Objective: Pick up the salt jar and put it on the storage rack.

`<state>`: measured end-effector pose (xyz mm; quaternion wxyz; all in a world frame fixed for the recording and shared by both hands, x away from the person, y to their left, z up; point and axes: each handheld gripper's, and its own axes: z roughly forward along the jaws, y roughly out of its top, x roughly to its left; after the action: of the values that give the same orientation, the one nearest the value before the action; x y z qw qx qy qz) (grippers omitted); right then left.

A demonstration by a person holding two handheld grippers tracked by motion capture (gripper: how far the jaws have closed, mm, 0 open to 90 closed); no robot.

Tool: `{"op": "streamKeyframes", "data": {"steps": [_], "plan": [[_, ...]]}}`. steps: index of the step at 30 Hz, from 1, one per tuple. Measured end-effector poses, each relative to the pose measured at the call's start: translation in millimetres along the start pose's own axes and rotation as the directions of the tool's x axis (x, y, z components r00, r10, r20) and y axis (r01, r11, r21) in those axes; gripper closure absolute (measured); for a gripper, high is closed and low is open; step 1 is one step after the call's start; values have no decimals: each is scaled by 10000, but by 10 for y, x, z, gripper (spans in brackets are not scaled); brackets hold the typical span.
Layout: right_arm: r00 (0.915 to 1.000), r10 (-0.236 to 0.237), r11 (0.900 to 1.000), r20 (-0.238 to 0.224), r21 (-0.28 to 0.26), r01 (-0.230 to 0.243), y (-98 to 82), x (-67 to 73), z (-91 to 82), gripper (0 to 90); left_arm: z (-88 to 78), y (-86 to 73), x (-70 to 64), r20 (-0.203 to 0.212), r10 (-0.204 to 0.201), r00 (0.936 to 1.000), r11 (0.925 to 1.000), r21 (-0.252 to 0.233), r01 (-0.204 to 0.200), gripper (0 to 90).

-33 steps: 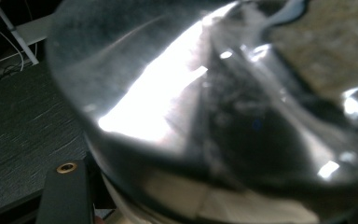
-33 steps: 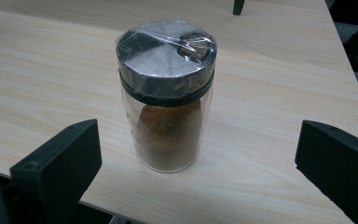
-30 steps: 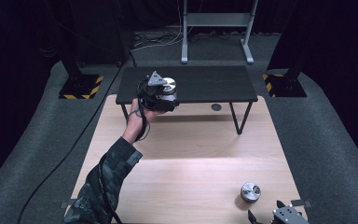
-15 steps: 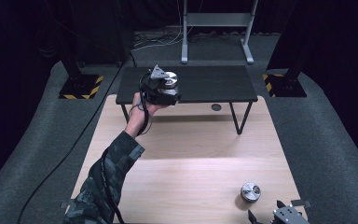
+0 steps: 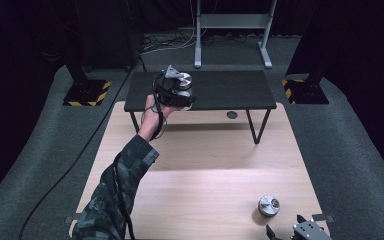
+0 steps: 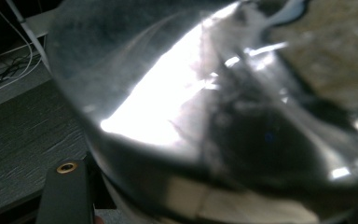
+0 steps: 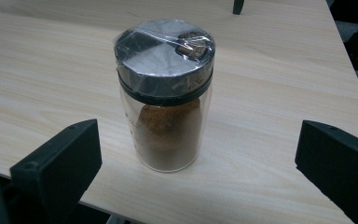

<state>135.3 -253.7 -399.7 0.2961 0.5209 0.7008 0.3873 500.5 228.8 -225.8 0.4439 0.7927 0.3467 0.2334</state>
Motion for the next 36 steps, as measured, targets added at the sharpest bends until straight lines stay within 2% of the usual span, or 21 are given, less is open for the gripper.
{"op": "streamKeyframes", "data": {"steps": [8,15,36], "plan": [[10000,32,10000,17,18,-32,-6,-7,0,0,160,62,44,-61,-312,9995,9992,237,314,307],[10000,56,10000,46,-18,-56,-12,-15,-10,0,234,63,105,50,-663,9978,9977,175,662,307],[10000,18,10000,40,-16,-17,-15,-11,-2,0,322,1,86,-209,-795,9966,9965,-258,789,306]]}}
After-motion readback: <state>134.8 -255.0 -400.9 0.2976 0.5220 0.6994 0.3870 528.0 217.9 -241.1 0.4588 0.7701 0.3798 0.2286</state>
